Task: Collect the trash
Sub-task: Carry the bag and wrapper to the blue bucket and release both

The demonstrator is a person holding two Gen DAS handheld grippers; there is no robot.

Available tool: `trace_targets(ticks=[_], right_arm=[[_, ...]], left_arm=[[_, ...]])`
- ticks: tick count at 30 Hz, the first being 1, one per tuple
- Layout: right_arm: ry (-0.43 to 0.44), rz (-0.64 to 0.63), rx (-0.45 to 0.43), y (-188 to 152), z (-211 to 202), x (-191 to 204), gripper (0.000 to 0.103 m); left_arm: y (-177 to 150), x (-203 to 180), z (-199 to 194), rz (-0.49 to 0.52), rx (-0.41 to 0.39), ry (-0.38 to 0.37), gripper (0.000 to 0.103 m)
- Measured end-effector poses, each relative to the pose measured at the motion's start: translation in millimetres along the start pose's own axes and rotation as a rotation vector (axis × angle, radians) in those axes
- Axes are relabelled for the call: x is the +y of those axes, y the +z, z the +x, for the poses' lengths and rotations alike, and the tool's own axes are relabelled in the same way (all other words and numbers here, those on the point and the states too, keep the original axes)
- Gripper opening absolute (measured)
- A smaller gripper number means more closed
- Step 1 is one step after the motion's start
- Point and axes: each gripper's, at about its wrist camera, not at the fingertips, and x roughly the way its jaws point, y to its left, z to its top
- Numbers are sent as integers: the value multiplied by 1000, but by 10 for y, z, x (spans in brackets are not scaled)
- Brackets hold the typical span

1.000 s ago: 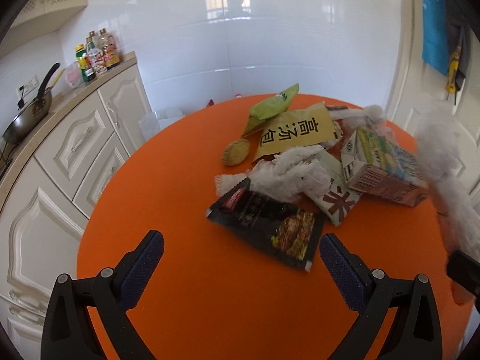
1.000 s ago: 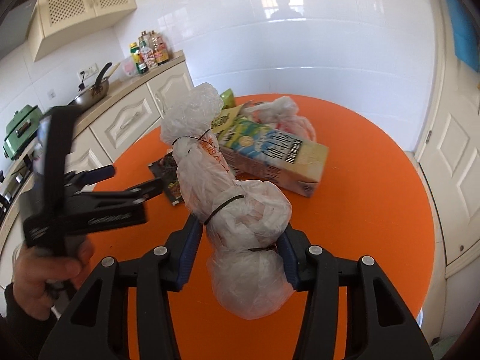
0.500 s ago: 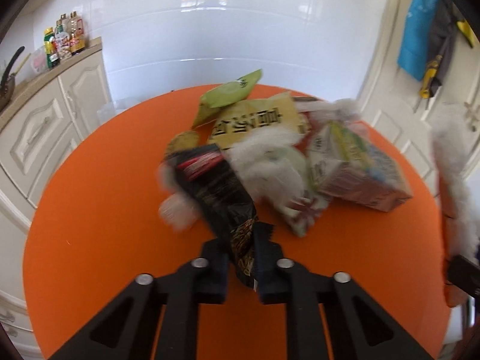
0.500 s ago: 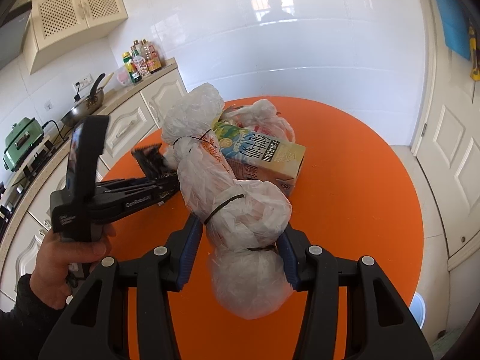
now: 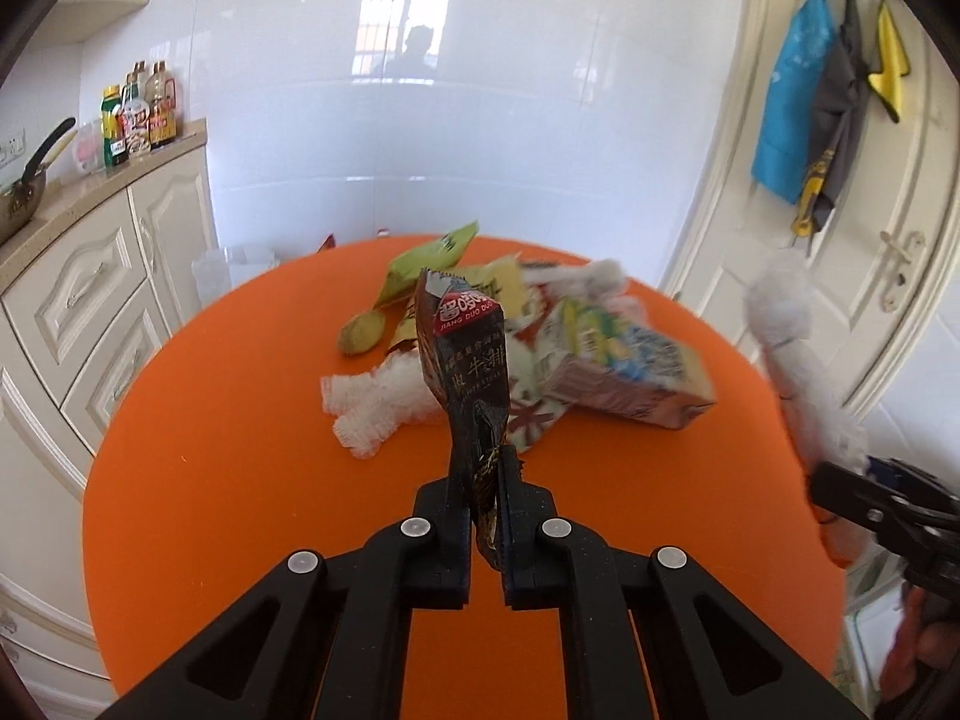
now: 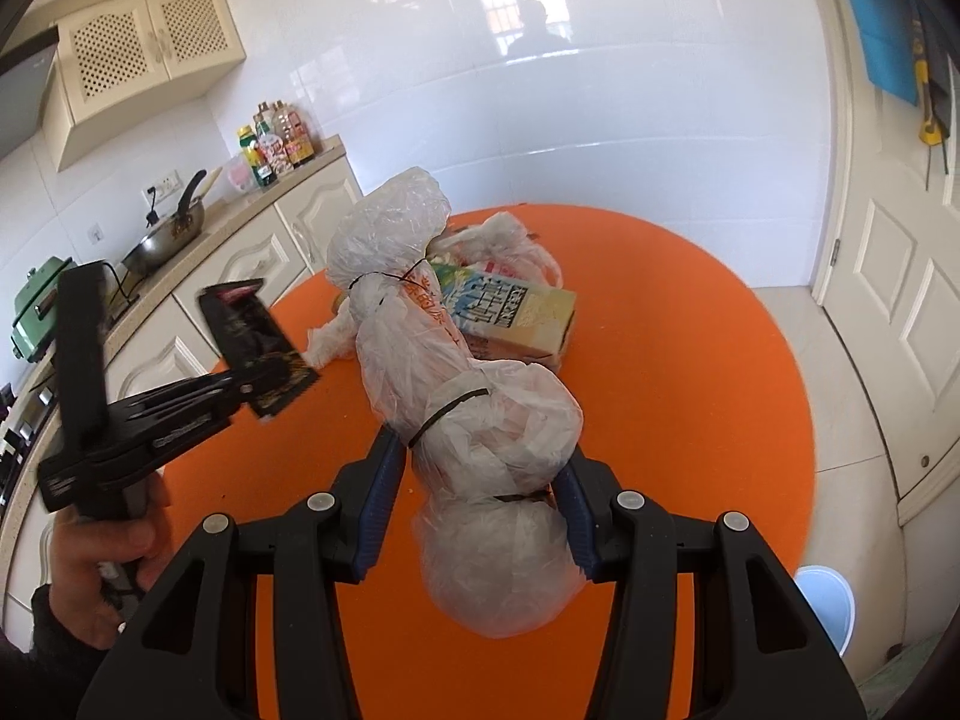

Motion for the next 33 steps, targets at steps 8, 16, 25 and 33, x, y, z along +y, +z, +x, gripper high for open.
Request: trace_targets(ticks=[8,16,25,33], right_arm=[[-29,35,-89,43,-477,-191,49],[-128,92,-186,-7,-1133,-667,49],[-331,232,-226,-352,-1867,-1647,49],[-472,455,-166,-1082,-2137,-2857,49]], left_arm=[[16,-404,-537,68,-95,-59,3],[6,-1005,-870,170,-157,-166,3],[69,-2044,-442,323,-84,-412,3],[-377,-3101,334,461,135,-538,4]])
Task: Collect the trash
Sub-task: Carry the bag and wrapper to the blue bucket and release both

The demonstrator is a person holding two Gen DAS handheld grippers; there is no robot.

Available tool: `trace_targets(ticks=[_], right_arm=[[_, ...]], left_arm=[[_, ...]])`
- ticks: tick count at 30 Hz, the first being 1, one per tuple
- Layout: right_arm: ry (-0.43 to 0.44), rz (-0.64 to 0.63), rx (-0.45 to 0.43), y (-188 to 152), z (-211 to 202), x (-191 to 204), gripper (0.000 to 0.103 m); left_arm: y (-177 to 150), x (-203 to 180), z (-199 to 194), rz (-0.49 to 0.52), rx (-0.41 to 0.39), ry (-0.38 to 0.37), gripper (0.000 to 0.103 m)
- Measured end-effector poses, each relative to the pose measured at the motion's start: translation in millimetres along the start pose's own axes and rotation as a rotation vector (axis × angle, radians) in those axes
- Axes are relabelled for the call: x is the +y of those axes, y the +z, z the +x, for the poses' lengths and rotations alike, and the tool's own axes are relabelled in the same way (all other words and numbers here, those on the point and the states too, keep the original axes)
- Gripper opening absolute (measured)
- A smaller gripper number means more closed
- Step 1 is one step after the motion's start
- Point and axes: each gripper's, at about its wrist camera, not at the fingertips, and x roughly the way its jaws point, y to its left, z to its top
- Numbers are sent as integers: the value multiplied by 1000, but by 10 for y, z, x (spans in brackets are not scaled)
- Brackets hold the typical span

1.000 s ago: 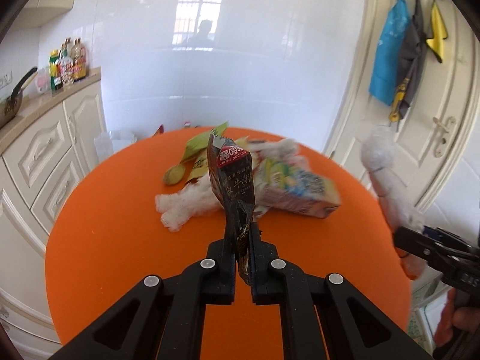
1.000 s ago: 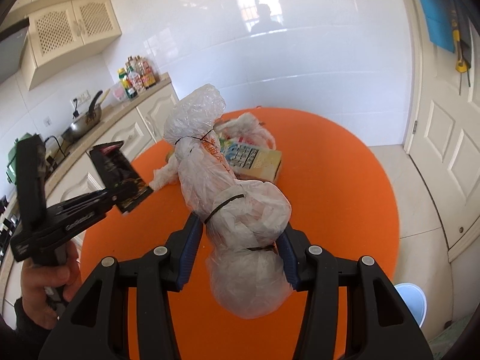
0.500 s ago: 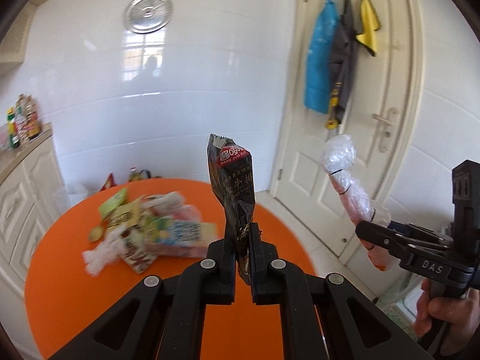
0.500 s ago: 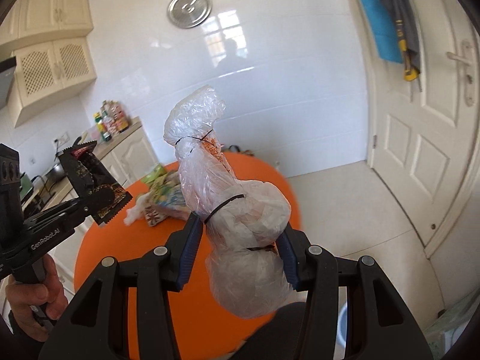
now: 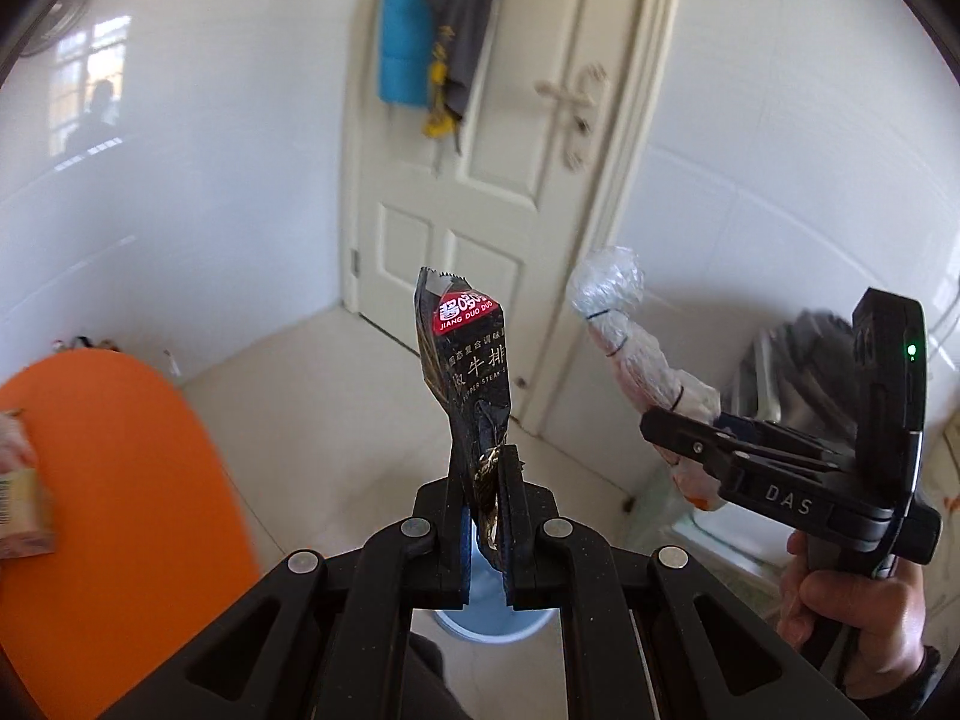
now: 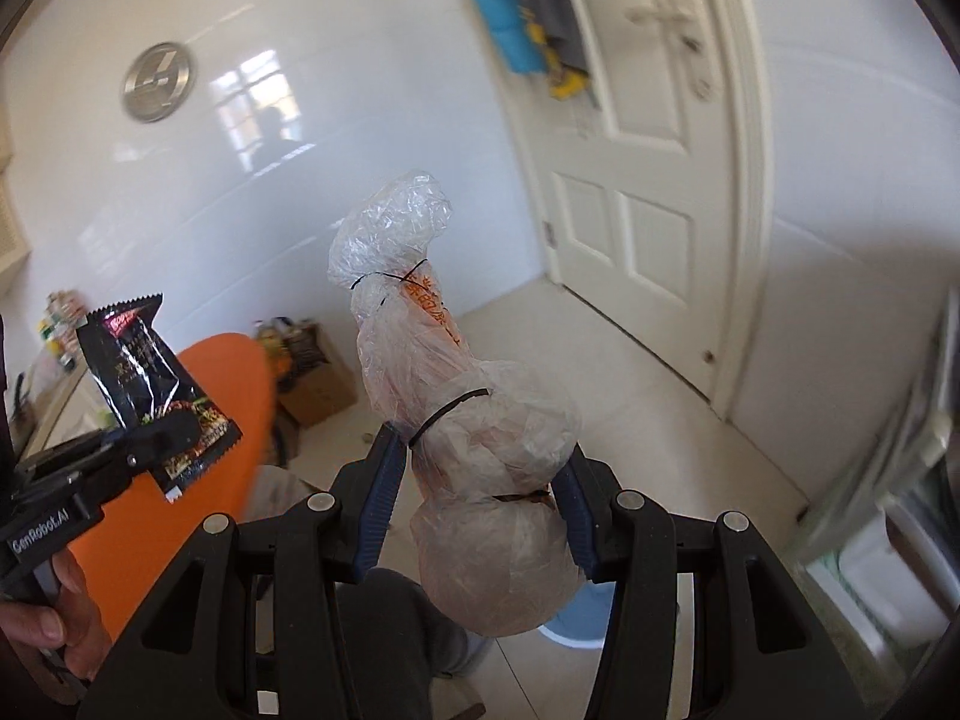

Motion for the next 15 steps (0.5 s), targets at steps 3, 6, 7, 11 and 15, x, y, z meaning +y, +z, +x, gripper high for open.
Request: trace_targets(ticks=[3,6,7,11,15], right_arm=[[-29,59,59,-152,252,-338,49],[-53,109,126,-330,568,-589,49],[-58,130,150,-390,694,-673,49],[-60,194,224,-567,1101,-898,49],[-40,248,268,-656,1528,-1107,49]], left_arm=[[-85,-98,536,-2,108,-39,4],[-144,-73,1062,-19,210,-69,4],[-175,-57,1241,-31,245,-79,4],[-199,6,1859,-57,335,-90,4],[-78,122,2471,-90,395,-73,5]])
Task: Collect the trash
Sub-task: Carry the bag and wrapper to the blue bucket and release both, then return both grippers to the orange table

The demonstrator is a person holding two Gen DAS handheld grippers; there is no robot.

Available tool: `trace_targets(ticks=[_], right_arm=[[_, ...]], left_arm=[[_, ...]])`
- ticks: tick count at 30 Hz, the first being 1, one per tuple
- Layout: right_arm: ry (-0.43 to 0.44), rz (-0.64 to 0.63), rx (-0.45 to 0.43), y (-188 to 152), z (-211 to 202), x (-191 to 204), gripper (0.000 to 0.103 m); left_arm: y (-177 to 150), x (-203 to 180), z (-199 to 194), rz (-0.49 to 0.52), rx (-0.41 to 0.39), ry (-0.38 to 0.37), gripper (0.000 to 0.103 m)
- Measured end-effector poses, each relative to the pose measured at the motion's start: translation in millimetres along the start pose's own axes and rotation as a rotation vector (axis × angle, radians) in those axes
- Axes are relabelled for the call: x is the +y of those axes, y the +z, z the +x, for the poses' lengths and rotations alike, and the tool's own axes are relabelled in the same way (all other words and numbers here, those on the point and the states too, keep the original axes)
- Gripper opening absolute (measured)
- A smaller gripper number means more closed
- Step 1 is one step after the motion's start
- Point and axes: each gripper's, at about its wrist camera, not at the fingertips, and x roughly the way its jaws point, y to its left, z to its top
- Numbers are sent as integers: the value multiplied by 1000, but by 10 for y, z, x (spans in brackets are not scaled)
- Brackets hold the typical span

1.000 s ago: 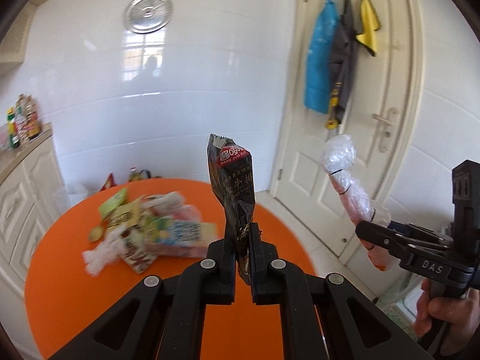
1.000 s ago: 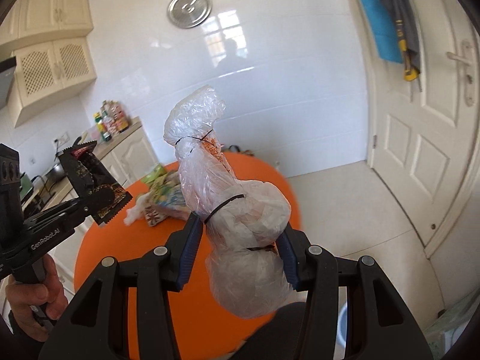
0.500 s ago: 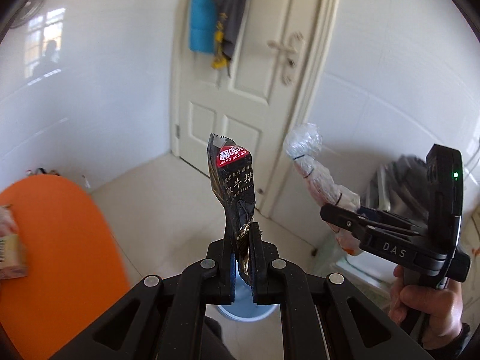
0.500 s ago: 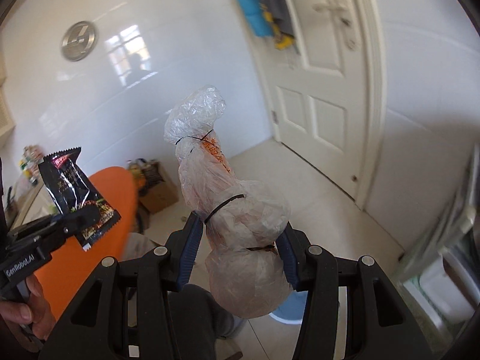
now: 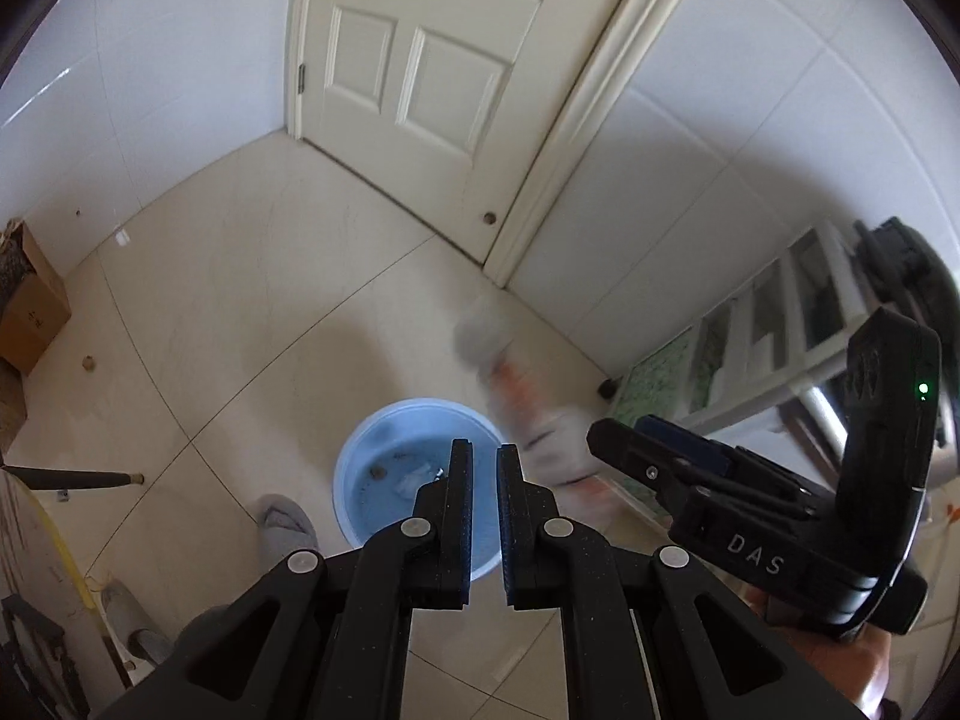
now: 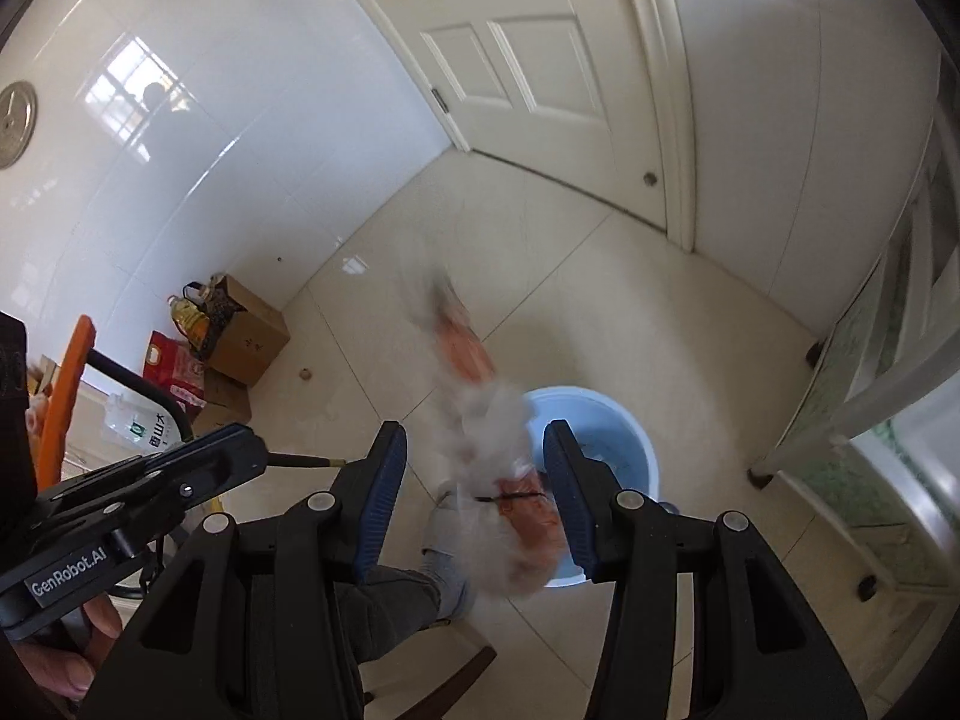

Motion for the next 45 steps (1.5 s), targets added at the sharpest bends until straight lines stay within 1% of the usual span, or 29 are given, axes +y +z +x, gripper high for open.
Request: trace_targets(ticks=[1,2,3,4,5,6,7,8,9,10,11,14,16,18,19,20,22,25,29,31,35,39,45], right_arm=[[1,8,17,31,137,-51,49],[-5,18,38,42,260,-83,49],[-19,39,79,45,422,-149,50],[-32,63,120,41,550,-218,51],[-45,82,138,28,603,-248,53],[-52,97,138,-1,601,-279,55],[-50,103,126,-27,563,-281,63],[-57,110,106,-47,500,-286,79],[-66,110,86,-61,431,-271,88],[-74,99,64,-69,347,-242,99],[-79,89,50,-53,297,-259,103],[-112,63,10,-27,66,-131,103],[-124,48,-19,-9,-105,-35,103],[-119,33,-60,-3,-320,103,103],[-119,23,-82,12,-446,191,103],[-121,15,-97,13,-529,240,103],[-118,-10,-139,33,-765,428,103],[-104,-49,-190,48,-1064,702,103],[-76,-102,-251,9,-1422,1088,103],[-62,-137,-280,-25,-1595,1339,103],[-31,-203,-317,-143,-1813,1794,103],[15,-269,-344,-273,-1977,2226,103],[86,-382,-386,-515,-2200,2929,103]], left_arm=[[243,35,149,-12,16,24,6],[278,109,265,-30,42,55,7],[340,117,358,-42,56,73,9],[357,155,394,-53,62,101,15],[362,171,397,-49,58,130,21],[366,139,387,-38,47,153,43],[347,75,358,-26,26,184,69],[340,76,307,-19,-11,226,79],[328,57,263,-19,-40,254,90],[327,52,227,-19,-59,273,93],[335,42,201,-20,-68,284,93],[325,-24,111,-25,-79,267,93],[247,-75,-54,-22,-102,261,93],[84,-122,-351,-17,-132,244,93],[79,-152,-447,-14,-150,235,93],[-151,-128,-787,-14,-166,230,93],[-276,-143,-1120,-8,-210,215,93],[-487,-183,-1526,-4,-279,210,94],[-818,-102,-2089,-21,-372,205,96],[-990,-52,-2365,-32,-416,220,98],[-1380,86,-2968,-71,-495,246,99],[-1770,215,-3428,-118,-561,288,100],[-2472,452,-4195,-196,-659,385,102]])
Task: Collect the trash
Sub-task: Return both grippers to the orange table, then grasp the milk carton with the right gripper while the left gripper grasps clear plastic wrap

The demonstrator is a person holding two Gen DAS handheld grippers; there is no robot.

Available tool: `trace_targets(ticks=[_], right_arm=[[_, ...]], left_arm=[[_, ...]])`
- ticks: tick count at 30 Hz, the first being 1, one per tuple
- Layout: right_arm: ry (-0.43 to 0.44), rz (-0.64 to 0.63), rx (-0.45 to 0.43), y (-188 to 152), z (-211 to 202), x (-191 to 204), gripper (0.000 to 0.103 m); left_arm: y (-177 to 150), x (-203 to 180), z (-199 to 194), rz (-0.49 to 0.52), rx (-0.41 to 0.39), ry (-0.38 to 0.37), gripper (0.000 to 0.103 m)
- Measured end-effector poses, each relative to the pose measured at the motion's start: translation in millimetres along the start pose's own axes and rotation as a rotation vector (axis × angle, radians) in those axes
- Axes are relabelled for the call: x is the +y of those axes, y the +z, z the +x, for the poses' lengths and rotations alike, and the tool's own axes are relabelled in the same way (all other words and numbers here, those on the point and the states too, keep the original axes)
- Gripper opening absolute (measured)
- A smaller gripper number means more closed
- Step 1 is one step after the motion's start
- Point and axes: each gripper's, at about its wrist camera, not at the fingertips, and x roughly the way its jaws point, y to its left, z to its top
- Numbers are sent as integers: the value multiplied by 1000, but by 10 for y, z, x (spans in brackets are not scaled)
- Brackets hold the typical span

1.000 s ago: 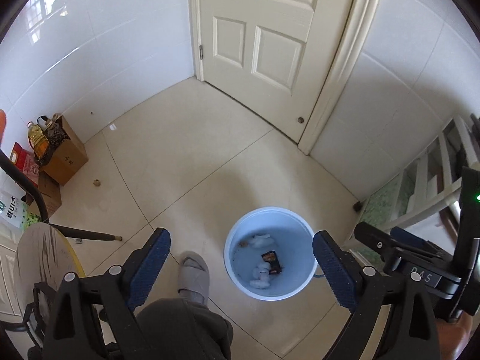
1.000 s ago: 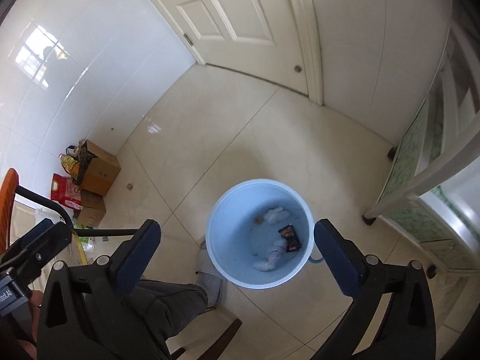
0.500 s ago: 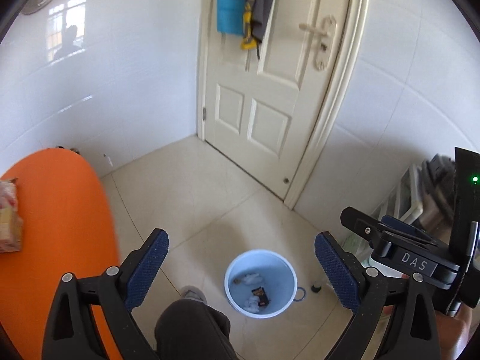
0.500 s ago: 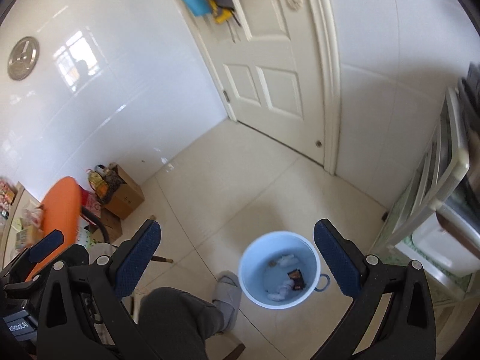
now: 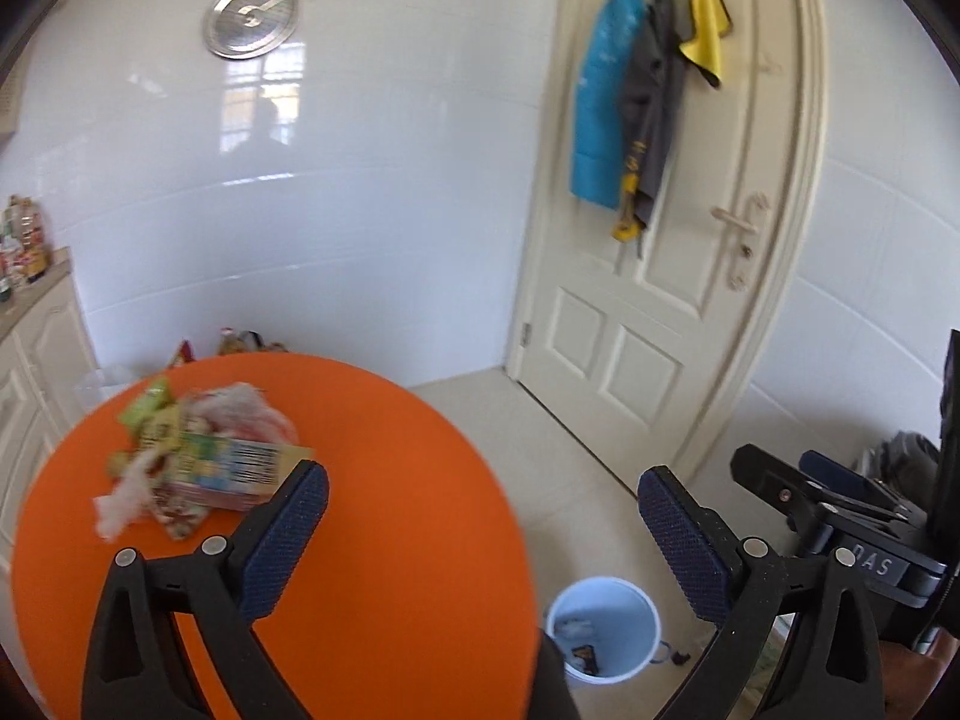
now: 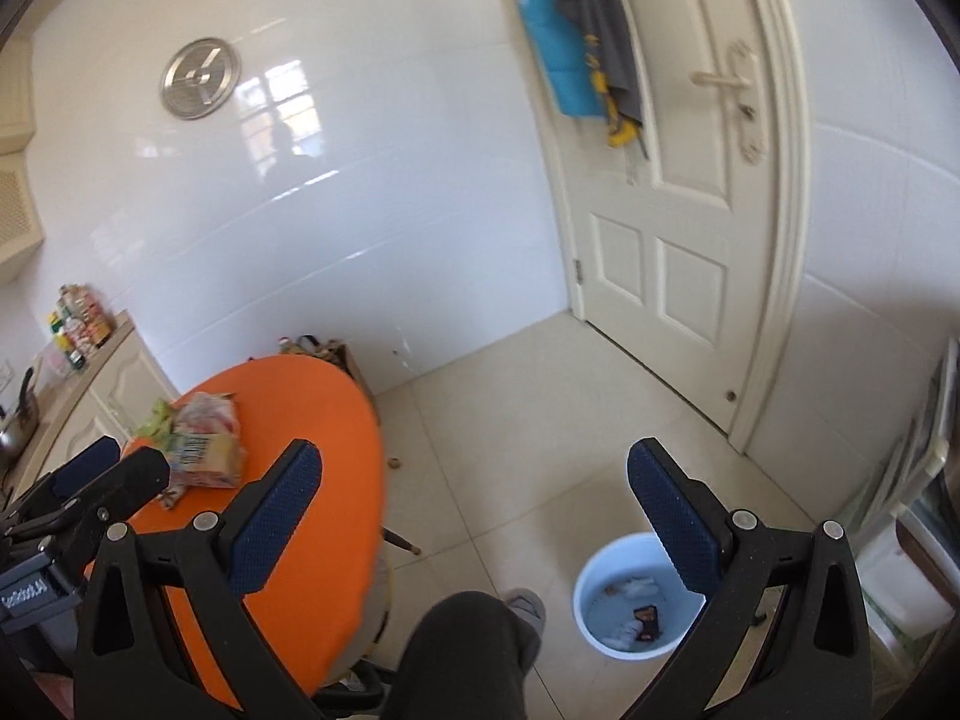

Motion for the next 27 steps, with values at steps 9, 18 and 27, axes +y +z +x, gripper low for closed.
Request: trace_targets(ticks=[9,18,27], right_arm=[[159,-149,-71,56,-233,1076,103],[279,-288,-77,-37,-230,1800,103],[334,-398,-16,-227,144,2112,103]], left_arm=[[-440,670,-1084,-84,-107,177,102],[-947,1022,-1729,-158,-131,315,102],[-1015,1227,-1675,-186,-76,398,102]])
